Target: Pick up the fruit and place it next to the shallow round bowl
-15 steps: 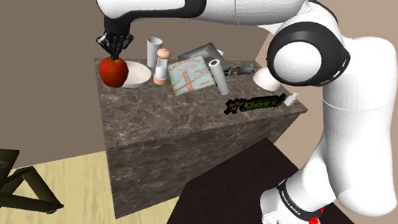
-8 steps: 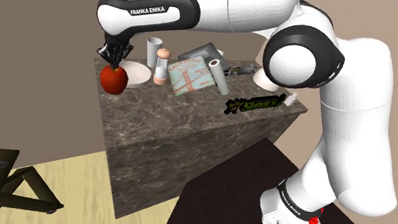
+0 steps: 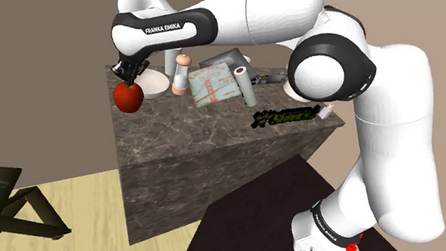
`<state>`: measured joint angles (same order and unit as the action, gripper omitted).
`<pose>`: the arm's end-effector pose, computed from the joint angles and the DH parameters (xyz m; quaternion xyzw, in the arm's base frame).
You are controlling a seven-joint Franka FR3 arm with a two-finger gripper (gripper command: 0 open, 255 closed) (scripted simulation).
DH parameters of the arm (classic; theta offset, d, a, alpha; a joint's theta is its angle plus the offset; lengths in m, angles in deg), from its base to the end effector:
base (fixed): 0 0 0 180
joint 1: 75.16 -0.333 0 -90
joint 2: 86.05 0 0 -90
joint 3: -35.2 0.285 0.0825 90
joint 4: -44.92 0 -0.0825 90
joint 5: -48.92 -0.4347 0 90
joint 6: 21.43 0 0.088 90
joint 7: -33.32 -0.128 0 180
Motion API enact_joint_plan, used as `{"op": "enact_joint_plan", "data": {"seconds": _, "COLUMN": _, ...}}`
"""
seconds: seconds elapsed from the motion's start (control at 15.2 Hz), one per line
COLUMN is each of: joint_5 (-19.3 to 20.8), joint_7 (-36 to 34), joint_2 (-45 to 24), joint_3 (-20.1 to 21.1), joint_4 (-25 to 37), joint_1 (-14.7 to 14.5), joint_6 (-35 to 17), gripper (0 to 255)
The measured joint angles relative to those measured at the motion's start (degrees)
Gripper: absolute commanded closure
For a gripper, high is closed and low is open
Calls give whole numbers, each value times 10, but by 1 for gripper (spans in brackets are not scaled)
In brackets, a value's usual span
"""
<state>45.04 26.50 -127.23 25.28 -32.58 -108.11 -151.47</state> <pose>0.7095 0.3309 0.2549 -0.9831 -0.1480 -0.1074 0.0014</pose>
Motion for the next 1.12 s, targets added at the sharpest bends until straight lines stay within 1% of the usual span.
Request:
{"op": "enact_joint_plan", "data": {"seconds": 0.33, "joint_5": 0, "joint_7": 0, "joint_2": -1, "joint_3": 0, "joint_4": -1, "joint_1": 0, "joint_6": -2, "gripper": 255}}
{"op": "enact_joint_plan", "data": {"seconds": 0.4, "joint_5": 0, "joint_7": 0, "joint_2": -1, "joint_3": 0, "joint_4": -1, "joint_1": 0, "joint_6": -2, "gripper": 0}}
{"op": "enact_joint_plan", "data": {"seconds": 0.86, "joint_5": 1, "joint_7": 0, "joint_2": 5, "joint_3": 0, "joint_4": -4, "joint_1": -1, "joint_6": 1, "gripper": 0}}
{"op": "enact_joint_plan", "data": {"seconds": 0.92, "joint_5": 3, "joint_7": -2, "joint_2": 20, "joint_3": -2, "joint_4": -13, "joint_1": -4, "joint_6": 6, "gripper": 0}}
{"op": "enact_joint_plan", "data": {"seconds": 1.06, "joint_5": 4, "joint_7": -3, "joint_2": 29, "joint_3": -3, "joint_4": 2, "joint_1": -5, "joint_6": 30, "gripper": 0}}
{"op": "enact_joint_plan", "data": {"seconds": 1.12, "joint_5": 5, "joint_7": -3, "joint_2": 36, "joint_3": -3, "joint_4": 0, "joint_1": -5, "joint_6": 36, "gripper": 0}}
